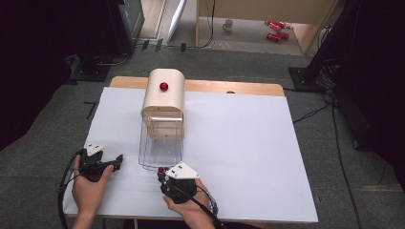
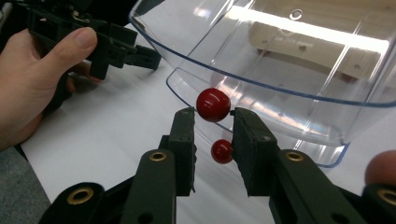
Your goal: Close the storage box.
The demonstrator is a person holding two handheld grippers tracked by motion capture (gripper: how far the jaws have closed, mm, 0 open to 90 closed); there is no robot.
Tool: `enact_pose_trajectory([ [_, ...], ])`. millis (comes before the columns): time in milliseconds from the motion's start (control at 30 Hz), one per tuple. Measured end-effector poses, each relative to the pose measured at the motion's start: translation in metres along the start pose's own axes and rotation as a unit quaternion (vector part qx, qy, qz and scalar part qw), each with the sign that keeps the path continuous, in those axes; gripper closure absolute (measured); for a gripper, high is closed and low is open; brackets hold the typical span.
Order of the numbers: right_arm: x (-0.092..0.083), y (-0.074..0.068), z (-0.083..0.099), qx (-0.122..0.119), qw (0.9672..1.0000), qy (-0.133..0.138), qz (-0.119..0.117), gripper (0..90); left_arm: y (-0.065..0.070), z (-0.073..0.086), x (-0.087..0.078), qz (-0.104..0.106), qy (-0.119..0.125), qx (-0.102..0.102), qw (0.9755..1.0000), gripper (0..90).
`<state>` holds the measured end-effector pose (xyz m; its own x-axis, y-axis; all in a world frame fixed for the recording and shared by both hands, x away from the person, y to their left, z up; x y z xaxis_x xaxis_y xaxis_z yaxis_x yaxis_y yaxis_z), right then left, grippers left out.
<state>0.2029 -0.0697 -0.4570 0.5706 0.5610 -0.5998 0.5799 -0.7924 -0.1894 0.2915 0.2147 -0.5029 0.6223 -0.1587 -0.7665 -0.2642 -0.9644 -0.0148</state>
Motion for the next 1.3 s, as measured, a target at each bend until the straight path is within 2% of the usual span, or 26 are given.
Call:
enact_pose_trajectory([
  [167, 0.001, -0.002, 0.000, 0.002, 1.0000, 0.006, 0.001, 75.1, 0.000, 0.000, 0.000, 0.000, 0.000, -0.001, 1.0000, 14.4],
  [667, -0.004, -0.002, -0.003, 0.014, 0.9998, 0.013, -0.008, 75.6, 0.000, 0.000, 0.000, 0.000, 0.000, -0.001, 1.0000, 14.4],
  [1100, -0.021, -0.004, -0.029, 0.011, 0.9994, 0.033, -0.007, 76.3, 0.000, 0.000, 0.000, 0.000, 0.000, -0.001, 1.0000, 14.4],
  [1300, -0.022, 0.002, -0.043, 0.013, 0.9993, 0.036, -0.005, 76.4, 0.000, 0.000, 0.000, 0.000, 0.000, -0.001, 1.0000, 14.4],
])
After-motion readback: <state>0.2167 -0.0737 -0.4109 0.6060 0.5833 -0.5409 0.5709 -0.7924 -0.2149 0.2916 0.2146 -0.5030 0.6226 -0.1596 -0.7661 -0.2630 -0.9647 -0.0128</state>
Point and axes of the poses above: each handheld gripper's, and its own axes: x roughly forward along the jaws, z roughly out of its underside, y roughly to its right, the point moved 1 cm from there along x, roughly forward along the jaws, and after that the axes turned 5 degrees about -y, right-handed, at the moved point
